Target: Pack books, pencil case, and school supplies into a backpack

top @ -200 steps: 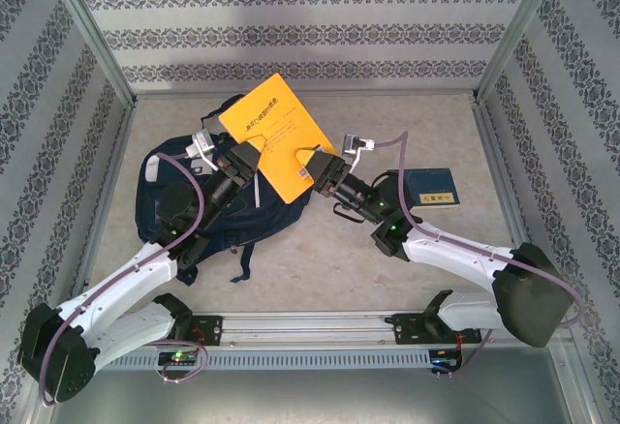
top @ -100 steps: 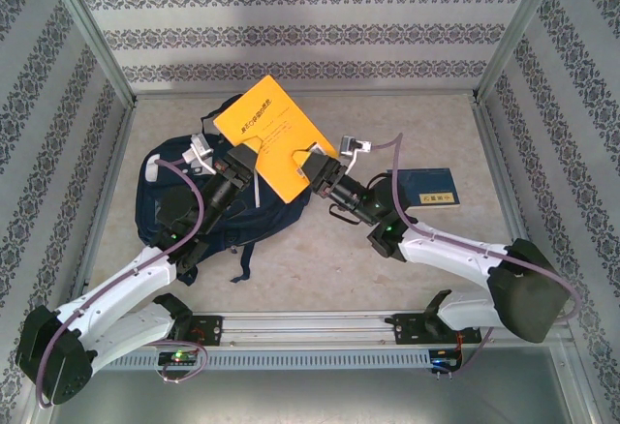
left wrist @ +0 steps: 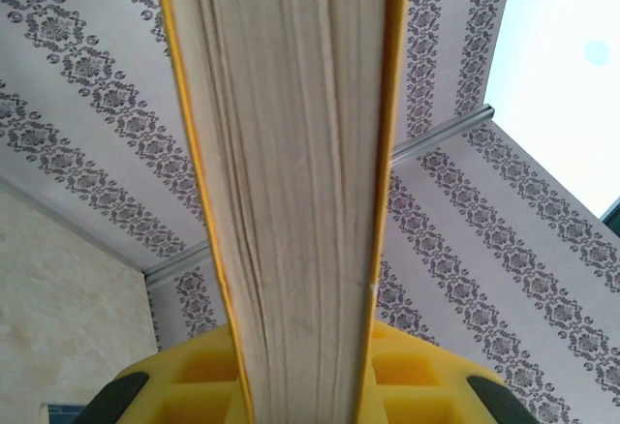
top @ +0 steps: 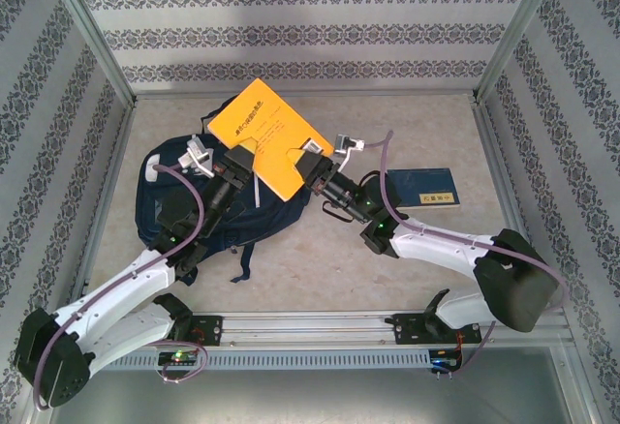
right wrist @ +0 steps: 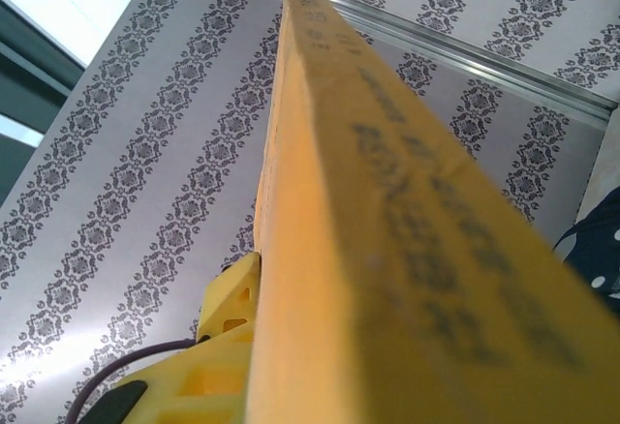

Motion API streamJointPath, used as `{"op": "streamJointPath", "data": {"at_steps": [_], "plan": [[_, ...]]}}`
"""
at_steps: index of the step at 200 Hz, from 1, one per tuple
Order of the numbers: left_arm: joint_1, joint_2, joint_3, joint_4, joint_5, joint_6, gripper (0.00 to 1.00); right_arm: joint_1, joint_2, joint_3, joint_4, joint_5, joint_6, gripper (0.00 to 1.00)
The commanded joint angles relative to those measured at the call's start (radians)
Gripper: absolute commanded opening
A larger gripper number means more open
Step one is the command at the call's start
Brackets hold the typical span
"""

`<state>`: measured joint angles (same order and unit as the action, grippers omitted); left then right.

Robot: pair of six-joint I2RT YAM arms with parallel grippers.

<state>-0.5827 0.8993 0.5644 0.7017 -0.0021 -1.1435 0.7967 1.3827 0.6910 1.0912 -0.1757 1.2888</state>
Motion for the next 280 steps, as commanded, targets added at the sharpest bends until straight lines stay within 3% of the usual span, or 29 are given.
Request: {"op": "streamJointPath", "data": {"at_steps": [1,25,49,84,120,142,172,197,244,280], "plan": [[-0.022,-0.064,0.014,-0.086,0.007,0.071,0.19,-0.008,-0.030,-0.025,0.013,0.057,-0.040,0.00],[-0.020,-0.094,0.092,-0.341,0.014,0.195,0.56,-0.052,-0.073,-0.078,-0.035,0.066,-0.051,0.00],[-0.017,-0.083,0.189,-0.587,-0.002,0.331,0.68,-0.117,-0.170,-0.148,-0.178,0.098,-0.068,0.00],[0.050,0.062,0.349,-0.921,-0.034,0.462,0.70,-0.187,-0.388,-0.208,-0.569,0.185,-0.197,0.00],[0.221,0.290,0.461,-1.020,0.154,0.469,0.67,-0.238,-0.595,-0.218,-0.862,0.200,-0.334,0.00],[0.258,0.421,0.545,-1.082,0.149,0.532,0.66,-0.266,-0.702,-0.223,-1.005,0.225,-0.390,0.00],[0.296,0.581,0.618,-1.101,0.247,0.569,0.61,-0.310,-0.784,-0.268,-1.080,0.203,-0.393,0.00],[0.296,0.668,0.649,-1.117,0.254,0.581,0.60,-0.357,-0.811,-0.290,-1.113,0.154,-0.387,0.00],[0.297,0.750,0.655,-1.102,0.274,0.581,0.56,-0.454,-0.820,-0.284,-1.113,0.068,-0.380,0.00],[0.298,0.785,0.646,-1.066,0.314,0.569,0.51,-0.475,-0.801,-0.290,-1.096,0.032,-0.367,0.00]]}}
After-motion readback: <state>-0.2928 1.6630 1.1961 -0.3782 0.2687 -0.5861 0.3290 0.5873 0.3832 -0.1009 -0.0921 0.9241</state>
